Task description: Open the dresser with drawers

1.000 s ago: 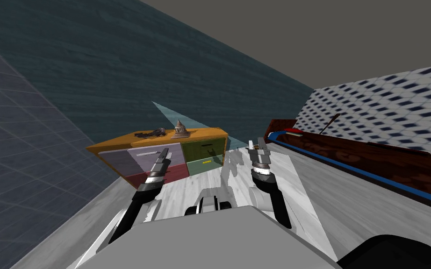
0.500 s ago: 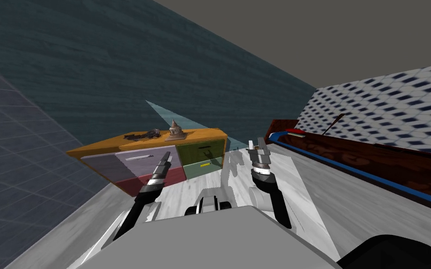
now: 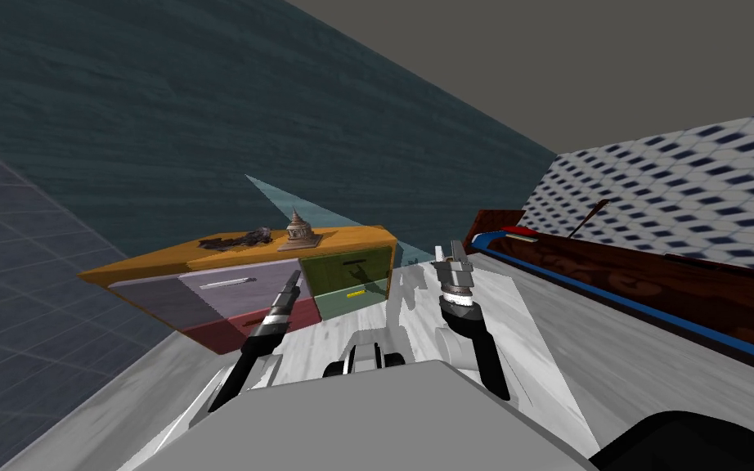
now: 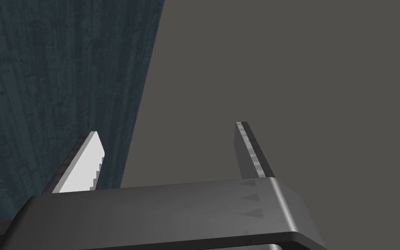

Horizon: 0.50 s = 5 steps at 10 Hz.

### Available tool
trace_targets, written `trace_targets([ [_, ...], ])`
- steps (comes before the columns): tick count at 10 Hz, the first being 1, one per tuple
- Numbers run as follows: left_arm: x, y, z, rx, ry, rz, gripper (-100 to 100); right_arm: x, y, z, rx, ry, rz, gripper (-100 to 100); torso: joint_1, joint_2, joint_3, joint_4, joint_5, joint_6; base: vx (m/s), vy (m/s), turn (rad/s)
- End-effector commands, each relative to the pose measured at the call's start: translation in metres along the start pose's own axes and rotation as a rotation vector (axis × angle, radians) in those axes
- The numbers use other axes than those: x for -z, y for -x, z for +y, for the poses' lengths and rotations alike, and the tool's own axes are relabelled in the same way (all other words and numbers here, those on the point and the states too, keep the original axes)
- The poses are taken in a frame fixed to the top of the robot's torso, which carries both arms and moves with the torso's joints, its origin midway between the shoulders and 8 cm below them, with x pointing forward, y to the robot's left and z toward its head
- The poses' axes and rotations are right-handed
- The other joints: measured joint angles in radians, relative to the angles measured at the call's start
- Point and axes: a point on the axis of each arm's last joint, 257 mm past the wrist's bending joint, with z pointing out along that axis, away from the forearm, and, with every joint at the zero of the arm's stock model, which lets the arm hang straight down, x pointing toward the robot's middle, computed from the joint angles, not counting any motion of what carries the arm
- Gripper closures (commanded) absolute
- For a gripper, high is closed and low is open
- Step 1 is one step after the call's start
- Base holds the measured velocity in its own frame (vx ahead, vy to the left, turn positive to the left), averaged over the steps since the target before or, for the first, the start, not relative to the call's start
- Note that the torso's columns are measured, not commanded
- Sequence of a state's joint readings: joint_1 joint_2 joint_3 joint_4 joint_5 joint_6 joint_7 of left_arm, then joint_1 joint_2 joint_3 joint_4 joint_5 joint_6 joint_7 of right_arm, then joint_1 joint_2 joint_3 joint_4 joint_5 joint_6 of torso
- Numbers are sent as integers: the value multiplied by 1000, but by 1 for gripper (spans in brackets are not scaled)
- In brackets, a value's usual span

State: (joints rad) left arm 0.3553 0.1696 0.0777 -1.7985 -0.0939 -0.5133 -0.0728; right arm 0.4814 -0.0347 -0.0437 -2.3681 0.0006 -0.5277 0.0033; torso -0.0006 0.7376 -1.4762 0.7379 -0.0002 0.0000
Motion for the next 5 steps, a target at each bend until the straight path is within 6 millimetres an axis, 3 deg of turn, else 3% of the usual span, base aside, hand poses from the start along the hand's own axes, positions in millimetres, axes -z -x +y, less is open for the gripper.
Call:
trace_targets([
  [1,4,-1,21,-10,37,6,-100,0,0,0,0,0,0,0,1,0,0,0,0,0,99,-45,3],
  [5,12,-4,55,-16,98,9,-100,0,0,0,0,0,0,0,0,0,0,0,0,0,112,-66,3],
])
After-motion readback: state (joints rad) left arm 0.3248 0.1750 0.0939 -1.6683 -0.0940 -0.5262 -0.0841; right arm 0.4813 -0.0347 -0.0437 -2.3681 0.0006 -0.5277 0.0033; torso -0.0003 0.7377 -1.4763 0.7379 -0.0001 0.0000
